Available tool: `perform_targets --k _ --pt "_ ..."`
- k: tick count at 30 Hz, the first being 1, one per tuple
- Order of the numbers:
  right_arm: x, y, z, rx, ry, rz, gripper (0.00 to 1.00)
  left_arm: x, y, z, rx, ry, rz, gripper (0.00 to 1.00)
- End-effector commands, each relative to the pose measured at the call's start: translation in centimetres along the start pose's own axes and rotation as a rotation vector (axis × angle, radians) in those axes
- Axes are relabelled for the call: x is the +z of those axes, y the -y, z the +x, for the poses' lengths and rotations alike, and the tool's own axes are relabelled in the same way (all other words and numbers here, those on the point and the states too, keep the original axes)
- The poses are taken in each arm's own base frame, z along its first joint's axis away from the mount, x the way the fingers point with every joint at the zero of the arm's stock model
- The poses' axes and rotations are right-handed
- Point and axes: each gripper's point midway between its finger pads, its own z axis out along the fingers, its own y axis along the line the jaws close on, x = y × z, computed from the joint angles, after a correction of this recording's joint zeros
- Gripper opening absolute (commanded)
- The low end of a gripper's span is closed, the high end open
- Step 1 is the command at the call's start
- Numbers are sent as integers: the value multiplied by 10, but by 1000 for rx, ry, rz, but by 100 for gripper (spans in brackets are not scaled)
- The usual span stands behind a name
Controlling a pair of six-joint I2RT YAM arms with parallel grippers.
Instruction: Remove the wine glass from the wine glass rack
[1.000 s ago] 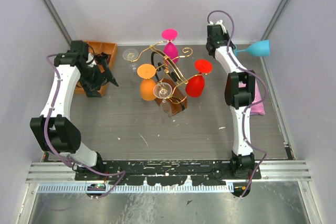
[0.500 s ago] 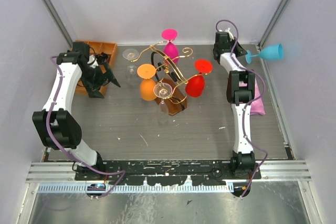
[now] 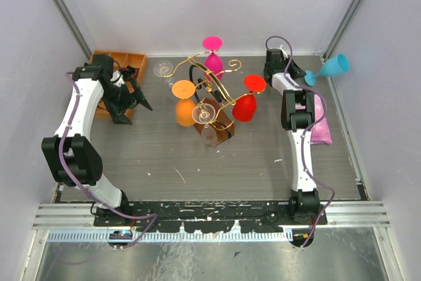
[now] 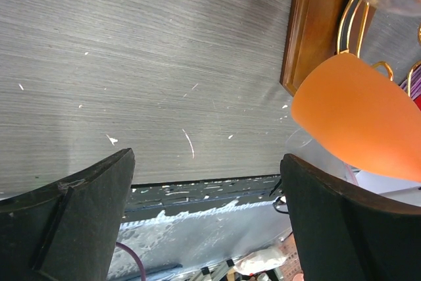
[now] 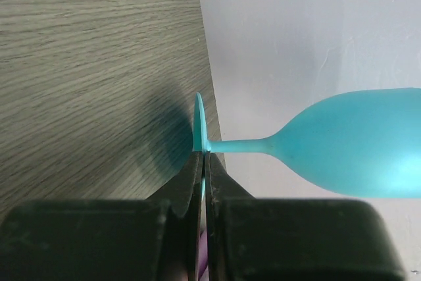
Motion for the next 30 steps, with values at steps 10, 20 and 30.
perform_targets --k 10,20,30 --pt "-10 -16 -8 -9 25 -29 64 5 0 8 0 -23 37 99" --pt "-19 -43 -13 1 52 -162 51 4 -1 9 3 -22 31 99" --pt "-20 -56 -17 63 55 -321 49 4 -3 8 3 -22 24 99"
